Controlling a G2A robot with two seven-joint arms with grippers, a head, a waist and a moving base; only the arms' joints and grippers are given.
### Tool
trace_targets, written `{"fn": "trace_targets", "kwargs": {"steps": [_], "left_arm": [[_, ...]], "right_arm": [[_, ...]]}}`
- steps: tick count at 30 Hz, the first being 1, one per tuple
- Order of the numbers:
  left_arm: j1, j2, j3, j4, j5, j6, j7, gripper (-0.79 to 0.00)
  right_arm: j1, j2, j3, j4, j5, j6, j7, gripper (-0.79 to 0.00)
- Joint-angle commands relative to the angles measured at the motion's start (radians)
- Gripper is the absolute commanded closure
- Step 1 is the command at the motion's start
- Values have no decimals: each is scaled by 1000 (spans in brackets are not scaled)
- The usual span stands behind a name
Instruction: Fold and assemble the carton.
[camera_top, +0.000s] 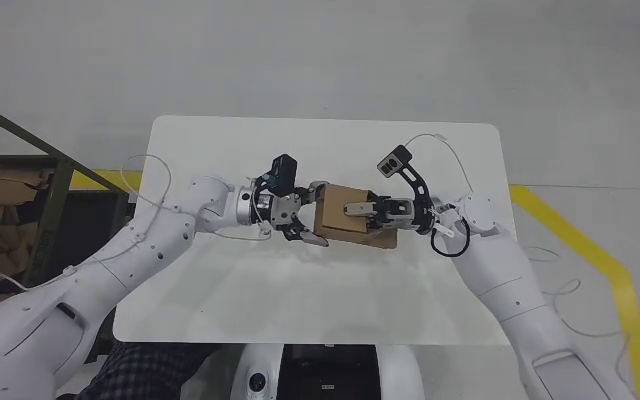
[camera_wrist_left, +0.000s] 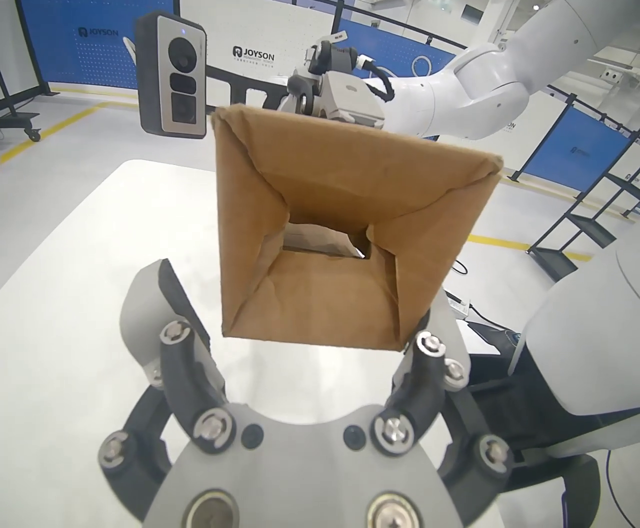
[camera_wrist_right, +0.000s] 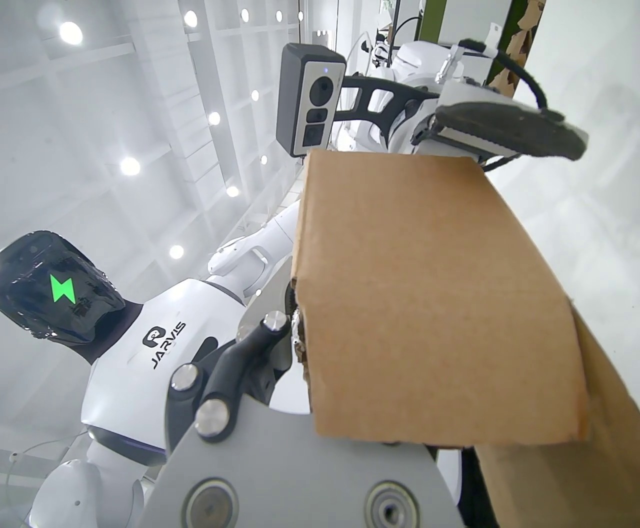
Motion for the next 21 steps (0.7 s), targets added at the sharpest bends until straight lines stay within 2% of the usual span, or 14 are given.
{"fn": "trace_targets", "kwargs": {"steps": [1, 4, 12, 16, 17, 18, 19, 20, 21], "left_arm": [[2, 1, 0, -1, 8, 0, 2, -591], [4, 3, -1, -2, 15, 0, 7, -548], [8, 5, -3, -2, 16, 0, 10, -533], [10, 4, -2, -2, 8, 0, 11, -493], [10, 4, -2, -2, 5, 0, 12, -489], [11, 4, -2, -1, 2, 0, 12, -489], [11, 4, -2, 0, -2, 0, 13, -493], [12, 4, -2, 2, -5, 0, 13, -493], [13, 4, -2, 2, -9, 0, 14, -499]], "right_arm": [[0, 0, 1, -1, -2, 1, -2, 0], [0, -1, 2, -2, -6, 4, -2, 0], [-1, -3, 3, -4, -10, 7, -4, 0], [-1, -4, 6, -1, -7, 9, -4, 0], [-2, -4, 7, 0, -7, 9, -5, -169], [-3, -4, 8, 1, -7, 9, -7, -302], [-3, -4, 10, 1, -6, 9, -8, -388], [-4, -4, 11, 1, -5, 8, -8, -628], [-5, -4, 13, 2, -5, 8, -8, -785]]}}
